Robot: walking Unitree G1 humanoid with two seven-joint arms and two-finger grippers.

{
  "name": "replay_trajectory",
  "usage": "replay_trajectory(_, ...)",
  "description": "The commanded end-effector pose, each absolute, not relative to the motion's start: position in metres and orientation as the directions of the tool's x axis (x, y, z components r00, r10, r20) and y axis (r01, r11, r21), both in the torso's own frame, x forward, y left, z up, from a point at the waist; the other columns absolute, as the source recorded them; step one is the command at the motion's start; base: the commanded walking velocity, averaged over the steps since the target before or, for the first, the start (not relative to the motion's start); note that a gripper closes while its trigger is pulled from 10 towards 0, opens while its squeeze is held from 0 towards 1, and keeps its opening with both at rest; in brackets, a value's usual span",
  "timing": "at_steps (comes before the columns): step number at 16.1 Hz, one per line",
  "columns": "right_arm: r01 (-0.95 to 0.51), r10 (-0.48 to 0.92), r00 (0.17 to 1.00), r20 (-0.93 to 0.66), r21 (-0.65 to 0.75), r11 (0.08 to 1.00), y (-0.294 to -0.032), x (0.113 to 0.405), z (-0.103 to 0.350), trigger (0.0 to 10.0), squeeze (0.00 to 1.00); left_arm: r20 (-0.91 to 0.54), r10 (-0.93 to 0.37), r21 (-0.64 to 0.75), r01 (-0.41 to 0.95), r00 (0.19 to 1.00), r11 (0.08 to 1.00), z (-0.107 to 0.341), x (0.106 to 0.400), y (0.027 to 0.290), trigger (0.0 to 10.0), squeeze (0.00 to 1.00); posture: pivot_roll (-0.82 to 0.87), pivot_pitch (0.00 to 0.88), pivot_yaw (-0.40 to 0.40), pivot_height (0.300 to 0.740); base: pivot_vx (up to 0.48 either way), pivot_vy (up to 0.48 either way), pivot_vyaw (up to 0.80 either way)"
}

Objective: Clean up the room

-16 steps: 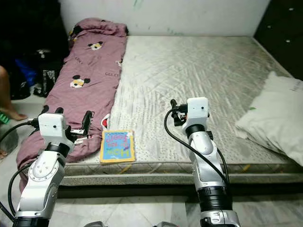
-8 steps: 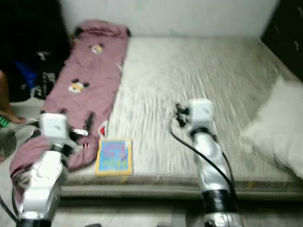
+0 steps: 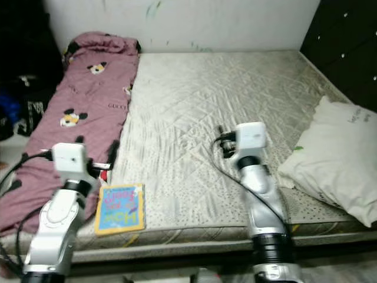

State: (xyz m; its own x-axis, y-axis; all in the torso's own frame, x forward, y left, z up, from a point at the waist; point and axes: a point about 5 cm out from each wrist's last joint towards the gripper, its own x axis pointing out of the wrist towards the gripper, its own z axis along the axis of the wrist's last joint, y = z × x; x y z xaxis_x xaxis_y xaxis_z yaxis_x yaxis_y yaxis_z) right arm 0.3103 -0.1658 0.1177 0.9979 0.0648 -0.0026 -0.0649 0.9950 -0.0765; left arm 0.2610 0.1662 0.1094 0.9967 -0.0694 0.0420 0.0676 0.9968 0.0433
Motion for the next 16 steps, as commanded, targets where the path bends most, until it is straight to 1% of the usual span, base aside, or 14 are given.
replay_trajectory(1,-0.09,0.091,0.996,0.008,-0.064,0.994,-0.1561,0.3121,0.1207,10.0,0.0,0.03,-0.027,0.062,0.025,0.999,0.998,0.1086,0.2601,0.1768,10.0,0.0,-0.09,0.0,-0.029,0.74,0.0,0.0,0.0)
replay_trajectory(4,-0.095,0.096,0.995,0.009,-0.072,0.993,-0.1556,0.3126,0.1212,10.0,0.0,0.03,-0.024,0.069,0.022,0.999,0.997,0.1093,0.2606,0.1767,10.0,0.0,-0.09,0.0,-0.029,0.74,0.0,0.0,0.0)
replay_trajectory(6,-0.099,0.1,0.995,0.01,-0.082,0.992,-0.1552,0.3129,0.1214,10.0,0.0,0.03,-0.023,0.069,0.021,0.999,0.997,0.1091,0.2611,0.1764,10.0,0.0,-0.09,0.0,-0.029,0.74,0.0,0.0,0.44)
replay_trajectory(7,-0.098,0.099,0.995,0.009,-0.081,0.992,-0.1553,0.3129,0.1214,10.0,0.0,0.03,-0.023,0.069,0.021,0.999,0.997,0.1091,0.2611,0.1763,10.0,0.0,-0.09,0.0,-0.029,0.74,0.0,-0.281,0.48)
replay_trajectory(16,-0.092,0.093,0.996,0.004,-0.075,0.993,-0.1557,0.3134,0.1208,10.0,0.0,0.027,-0.027,0.064,0.025,0.999,0.998,0.109,0.2616,0.1759,10.0,0.0,-0.1,0.0,-0.03,0.74,0.0,-0.308,0.0)
